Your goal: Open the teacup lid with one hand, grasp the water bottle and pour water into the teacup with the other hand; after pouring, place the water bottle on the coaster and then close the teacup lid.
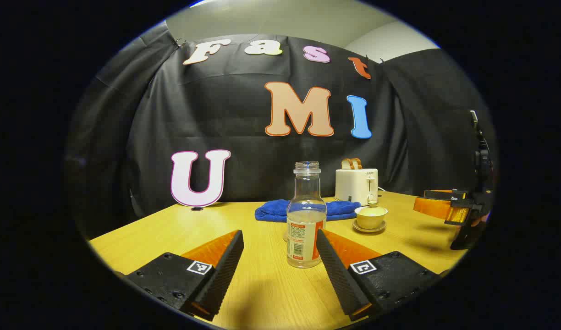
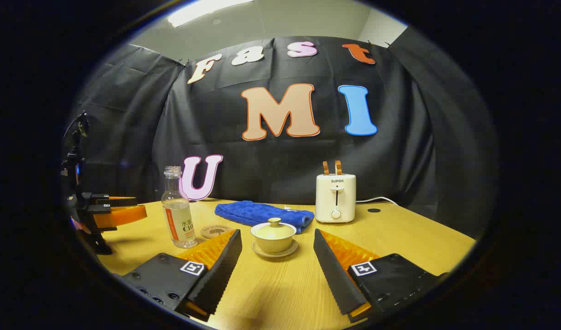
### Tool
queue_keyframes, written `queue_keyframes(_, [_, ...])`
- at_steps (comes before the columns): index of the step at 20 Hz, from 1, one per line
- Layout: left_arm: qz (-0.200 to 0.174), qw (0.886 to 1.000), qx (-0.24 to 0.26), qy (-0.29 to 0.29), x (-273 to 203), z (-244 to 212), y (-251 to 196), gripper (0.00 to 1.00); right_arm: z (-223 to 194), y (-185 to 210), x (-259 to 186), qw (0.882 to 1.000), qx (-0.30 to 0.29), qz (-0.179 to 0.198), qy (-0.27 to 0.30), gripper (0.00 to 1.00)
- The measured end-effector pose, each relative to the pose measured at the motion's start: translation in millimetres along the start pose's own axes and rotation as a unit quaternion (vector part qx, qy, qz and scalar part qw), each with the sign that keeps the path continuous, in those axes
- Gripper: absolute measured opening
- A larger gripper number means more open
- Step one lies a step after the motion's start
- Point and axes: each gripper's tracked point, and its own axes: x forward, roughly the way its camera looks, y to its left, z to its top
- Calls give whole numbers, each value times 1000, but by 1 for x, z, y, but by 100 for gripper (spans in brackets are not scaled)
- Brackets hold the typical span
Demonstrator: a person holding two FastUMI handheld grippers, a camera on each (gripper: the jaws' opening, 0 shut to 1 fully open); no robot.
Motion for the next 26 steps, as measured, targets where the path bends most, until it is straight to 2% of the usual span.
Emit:
queue_keyframes(8, [-3,1000,-8,4,3,-3,-3,93,0,1,2,1000,0,9,2,99])
queue_keyframes(9, [-2,1000,-7,2,3,-2,-3,93,0,2,1,1000,0,9,2,95])
queue_keyframes(11, [-2,1000,-6,3,3,-3,-3,93,0,1,0,1000,0,6,1,99])
queue_keyframes(15, [-7,1000,-6,2,4,-3,-5,93,0,1,0,1000,0,5,1,99])
queue_keyframes(16, [-7,1000,-6,2,4,-2,-5,93,0,1,0,1000,0,5,2,95])
queue_keyframes(17, [-7,1000,-7,2,4,-3,-5,93,1,1,0,1000,0,5,2,99])
queue_keyframes(26, [-10,1000,-6,1,4,-3,-6,94,1,3,1,1000,1,10,2,99])
